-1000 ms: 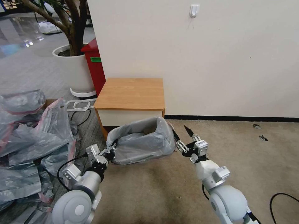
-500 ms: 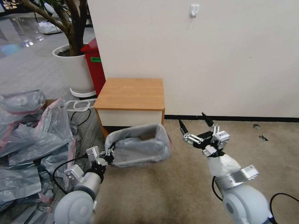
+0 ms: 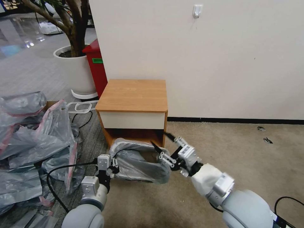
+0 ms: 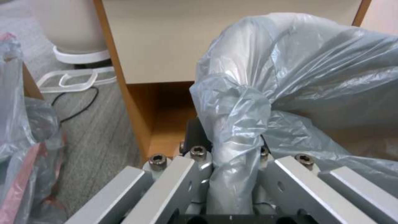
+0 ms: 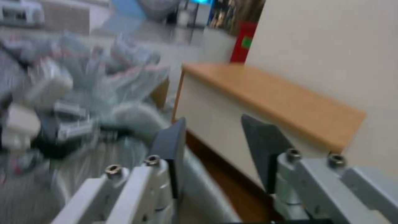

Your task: Pick up the garbage bag from the table and place it over the trash can.

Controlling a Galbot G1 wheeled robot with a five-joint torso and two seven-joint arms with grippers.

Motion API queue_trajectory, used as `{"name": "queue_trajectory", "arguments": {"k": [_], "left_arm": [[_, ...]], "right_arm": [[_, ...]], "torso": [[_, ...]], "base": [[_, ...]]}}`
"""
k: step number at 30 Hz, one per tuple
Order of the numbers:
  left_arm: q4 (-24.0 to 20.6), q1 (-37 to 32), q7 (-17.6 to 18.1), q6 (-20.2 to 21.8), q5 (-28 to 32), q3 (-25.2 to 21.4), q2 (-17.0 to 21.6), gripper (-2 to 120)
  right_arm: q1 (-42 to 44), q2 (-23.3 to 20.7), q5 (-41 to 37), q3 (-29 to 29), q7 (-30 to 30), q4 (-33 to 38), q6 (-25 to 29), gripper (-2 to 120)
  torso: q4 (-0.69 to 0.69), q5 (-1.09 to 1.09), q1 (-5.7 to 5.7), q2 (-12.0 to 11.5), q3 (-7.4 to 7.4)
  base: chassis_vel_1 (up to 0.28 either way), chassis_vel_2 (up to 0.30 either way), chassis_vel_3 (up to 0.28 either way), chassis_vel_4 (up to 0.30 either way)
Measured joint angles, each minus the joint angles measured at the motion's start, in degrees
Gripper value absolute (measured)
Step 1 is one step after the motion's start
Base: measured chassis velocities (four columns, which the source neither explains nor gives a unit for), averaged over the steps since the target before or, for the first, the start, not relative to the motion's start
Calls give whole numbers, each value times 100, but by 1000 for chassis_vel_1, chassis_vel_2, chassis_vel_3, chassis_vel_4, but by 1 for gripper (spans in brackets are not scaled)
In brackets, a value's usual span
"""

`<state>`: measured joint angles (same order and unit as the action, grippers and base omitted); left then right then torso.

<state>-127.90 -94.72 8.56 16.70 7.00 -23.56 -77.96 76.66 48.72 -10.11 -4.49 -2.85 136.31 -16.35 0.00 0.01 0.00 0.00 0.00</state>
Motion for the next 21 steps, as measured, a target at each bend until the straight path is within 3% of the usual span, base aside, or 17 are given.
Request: {"name": "queue_trajectory", "arguments": {"k": [7, 10, 21], "left_arm": [[122, 46, 13, -37, -520, 213, -143, 4], [170, 52, 18, -37, -599, 303, -195, 4], [257, 42, 20, -75, -844, 437, -308, 4]], "right_arm": [[-814, -141, -94, 699, -79, -463, -839, 6], [-1158, -66, -41, 992, -186, -712, -1136, 0], [-2127, 274, 189, 1947, -457, -1611, -1580, 0]], "torso": [[0, -1, 0, 0, 0], [1, -1, 0, 0, 0], [0, -1, 0, 0, 1]], "base": [[0, 0, 0, 0], [0, 0, 0, 0], [0, 0, 0, 0]]}}
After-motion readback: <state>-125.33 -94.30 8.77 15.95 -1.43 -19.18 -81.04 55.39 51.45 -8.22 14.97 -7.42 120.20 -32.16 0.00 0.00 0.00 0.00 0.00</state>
